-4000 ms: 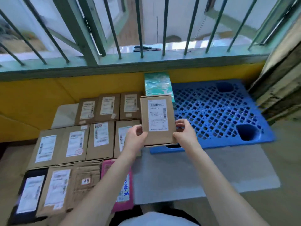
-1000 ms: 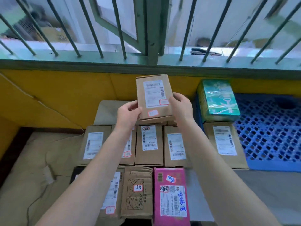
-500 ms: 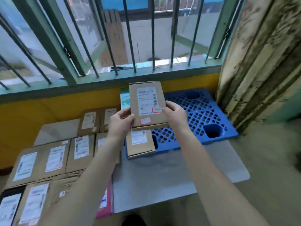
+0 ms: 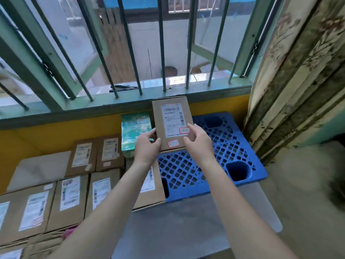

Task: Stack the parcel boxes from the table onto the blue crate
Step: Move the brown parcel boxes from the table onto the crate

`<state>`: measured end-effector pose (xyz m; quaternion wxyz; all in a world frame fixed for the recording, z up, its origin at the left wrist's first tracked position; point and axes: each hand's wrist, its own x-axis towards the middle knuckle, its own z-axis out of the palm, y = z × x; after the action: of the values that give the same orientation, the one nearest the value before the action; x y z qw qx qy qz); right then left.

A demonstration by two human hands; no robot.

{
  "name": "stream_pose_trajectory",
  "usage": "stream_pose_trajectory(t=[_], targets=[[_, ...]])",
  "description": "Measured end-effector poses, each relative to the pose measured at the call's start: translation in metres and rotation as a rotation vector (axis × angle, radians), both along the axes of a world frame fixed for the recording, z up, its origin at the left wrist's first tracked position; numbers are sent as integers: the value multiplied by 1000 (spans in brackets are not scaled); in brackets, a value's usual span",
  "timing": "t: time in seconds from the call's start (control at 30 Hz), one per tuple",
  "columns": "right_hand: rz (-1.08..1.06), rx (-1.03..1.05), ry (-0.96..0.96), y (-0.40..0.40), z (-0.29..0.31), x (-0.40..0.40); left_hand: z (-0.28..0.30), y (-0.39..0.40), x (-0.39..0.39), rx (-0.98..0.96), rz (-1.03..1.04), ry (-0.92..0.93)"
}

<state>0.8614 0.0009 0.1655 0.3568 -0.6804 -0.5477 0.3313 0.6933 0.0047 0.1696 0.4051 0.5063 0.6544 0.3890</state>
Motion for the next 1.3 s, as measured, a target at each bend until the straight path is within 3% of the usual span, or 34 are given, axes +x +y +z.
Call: stream_pose_trajectory(t=[0.2,0.33,0.43,0.57,0.73,0.9,1.07,1.17,1.3], targets=[[106,-45,-181,59,-51,16,-29,52,24,-45,-121,326],[309,-264,-246,90,-107,28,-52,68,39,-210,-164,473],[345,-376,-253,101,-131,36,-70,57,52,-340,-152,426],[320,-411,-104,115,-140,37,-101,54,60,-567,-68,171],[317,-399,-10,145,-136,27,-120,62,63,-609,18,152],[431,-345,-89,155,-140,15,-115,62,61,-547,19,273],[338,-306,-133,155,-139,2,-104,57,49,-511,-75,363],[265,-194,-134,158,-121,-17,-70,53,28,-259,-50,445],[262,2,-66,160,-78,-69,-27,48,-44,-33,243,414]])
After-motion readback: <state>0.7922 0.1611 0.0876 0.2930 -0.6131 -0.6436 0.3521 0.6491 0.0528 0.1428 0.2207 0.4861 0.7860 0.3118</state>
